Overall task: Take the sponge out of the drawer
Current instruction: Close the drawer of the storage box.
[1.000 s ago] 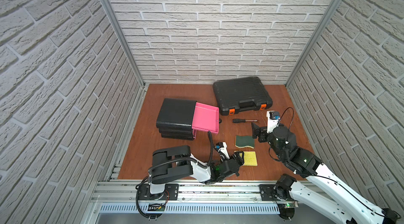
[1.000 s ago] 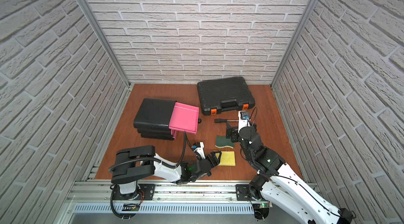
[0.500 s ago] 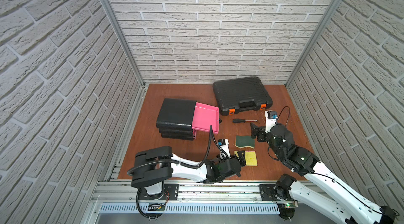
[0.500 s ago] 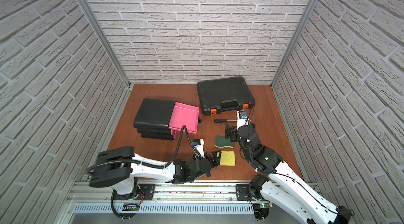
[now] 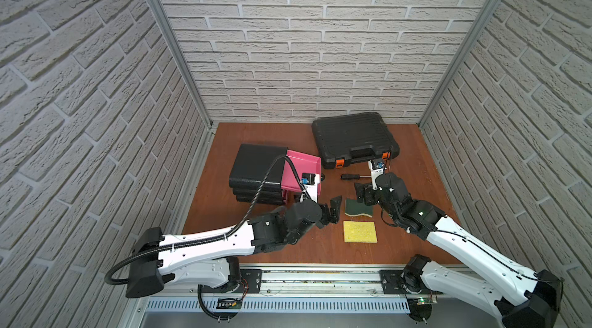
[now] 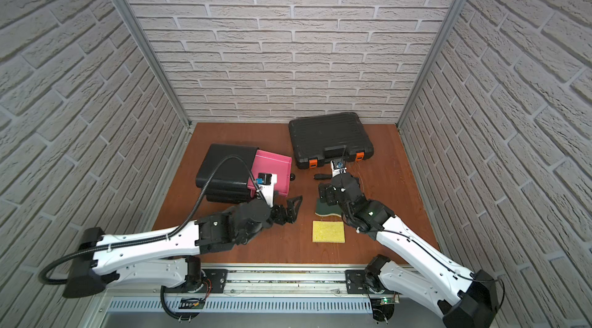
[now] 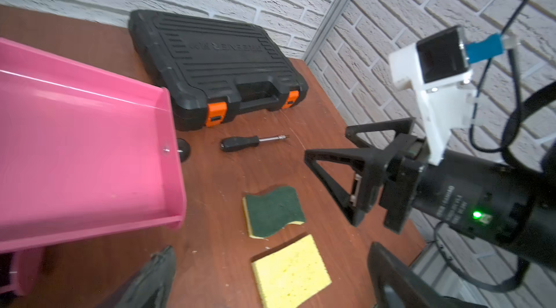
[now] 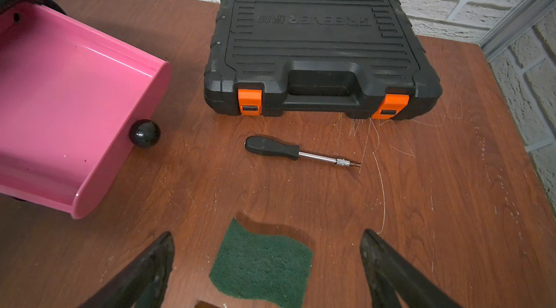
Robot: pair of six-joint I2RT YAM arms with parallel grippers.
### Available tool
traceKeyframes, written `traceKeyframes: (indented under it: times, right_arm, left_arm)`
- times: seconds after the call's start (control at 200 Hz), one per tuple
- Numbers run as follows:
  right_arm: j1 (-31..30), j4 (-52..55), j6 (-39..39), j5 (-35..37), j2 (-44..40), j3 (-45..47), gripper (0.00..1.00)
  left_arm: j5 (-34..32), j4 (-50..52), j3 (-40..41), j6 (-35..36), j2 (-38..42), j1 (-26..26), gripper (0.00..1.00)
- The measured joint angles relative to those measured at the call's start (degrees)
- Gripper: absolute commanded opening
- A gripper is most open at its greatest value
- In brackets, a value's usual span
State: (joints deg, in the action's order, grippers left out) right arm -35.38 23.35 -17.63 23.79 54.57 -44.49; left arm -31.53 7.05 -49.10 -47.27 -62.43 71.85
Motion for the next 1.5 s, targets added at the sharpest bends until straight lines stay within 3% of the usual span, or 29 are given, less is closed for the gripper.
traceKeyframes:
  times: [0.165,0.41,0.555,0.685,0.935,1.175,1.5]
  right_arm:
    - [0.04,-0.13,-0.79,-2.12,3.17,-2.69,0.90]
    - [0.04,-1.99,-3.39,-8.41,10.91,-4.35,0.79]
    - [-0.13,-3.41,-4.98,-12.96,13.75,-4.87,0.76]
    - [-0.83,-4.48,-6.10,-15.19,15.96,-6.71,0.76]
    - [-2.84,-6.80,-8.07,-18.18,19.39,-8.13,0.77]
    - [-4.61,-7.78,-9.84,-19.19,23.41,-10.40,0.78]
    - [-5.03,-9.29,-11.56,-20.46,28.33,-13.16,0.79]
  left_arm:
    - [-0.90,6.12,0.04,6.88,6.93,-8.13,0.98]
    - [-2.82,13.27,-1.79,15.58,10.27,-26.12,0.98]
    - [1.79,15.13,-2.01,17.66,10.97,-39.67,0.98]
    - [6.45,15.58,-0.96,17.86,12.39,-48.63,0.98]
    - [11.15,15.93,1.95,18.18,14.78,-55.10,0.98]
    - [13.73,15.61,3.54,18.36,13.75,-57.53,0.98]
    - [21.49,13.94,7.02,18.29,12.00,-65.00,0.98]
